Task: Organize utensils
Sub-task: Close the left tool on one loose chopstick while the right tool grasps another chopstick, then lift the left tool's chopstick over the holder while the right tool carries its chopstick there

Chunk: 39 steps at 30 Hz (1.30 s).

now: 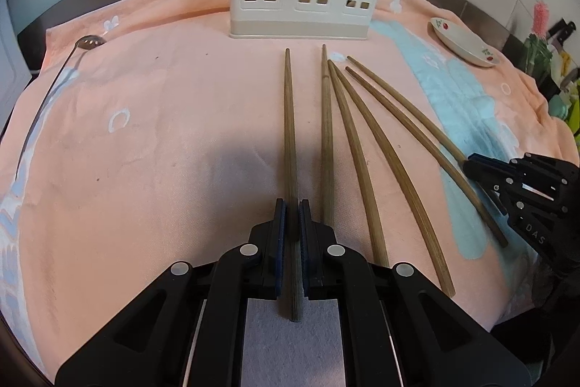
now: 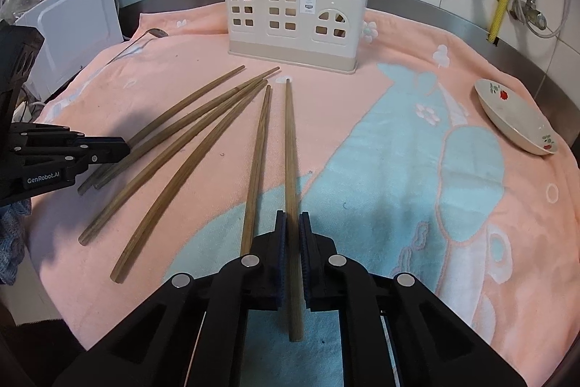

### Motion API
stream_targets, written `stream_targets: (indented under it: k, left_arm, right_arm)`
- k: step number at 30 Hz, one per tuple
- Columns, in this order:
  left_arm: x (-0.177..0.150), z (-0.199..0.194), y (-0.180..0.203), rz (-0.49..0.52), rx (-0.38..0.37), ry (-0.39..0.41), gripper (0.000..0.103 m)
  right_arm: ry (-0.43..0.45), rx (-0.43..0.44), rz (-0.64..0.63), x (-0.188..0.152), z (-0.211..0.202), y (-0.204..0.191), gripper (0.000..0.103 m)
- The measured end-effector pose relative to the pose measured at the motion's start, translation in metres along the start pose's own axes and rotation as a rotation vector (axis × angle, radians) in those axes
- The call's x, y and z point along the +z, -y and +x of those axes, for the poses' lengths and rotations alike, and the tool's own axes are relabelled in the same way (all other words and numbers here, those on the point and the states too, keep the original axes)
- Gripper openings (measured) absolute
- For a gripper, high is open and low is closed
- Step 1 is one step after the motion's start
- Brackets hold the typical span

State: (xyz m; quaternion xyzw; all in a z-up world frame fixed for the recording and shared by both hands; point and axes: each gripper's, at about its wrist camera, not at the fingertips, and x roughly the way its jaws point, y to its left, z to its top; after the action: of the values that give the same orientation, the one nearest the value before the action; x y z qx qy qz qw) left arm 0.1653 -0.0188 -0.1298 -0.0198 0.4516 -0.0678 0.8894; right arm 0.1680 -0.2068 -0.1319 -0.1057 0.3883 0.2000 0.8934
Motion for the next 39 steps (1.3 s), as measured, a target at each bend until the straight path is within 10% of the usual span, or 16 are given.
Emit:
stream_targets:
  k: [17,39]
  left_arm:
    - [0.010,-0.001,-0.008,-0.006,-0.070,-0.066,0.006]
    - [0.084,-0.095,-0.009,0.021,-0.143,0.189,0.006]
  right_arm:
    - [0.056,-0.004,0.011,0.008,-0.027,-0.002,0.007]
    - [0.243,0.051,0.003,0.123,-0.100,0.004,0.007]
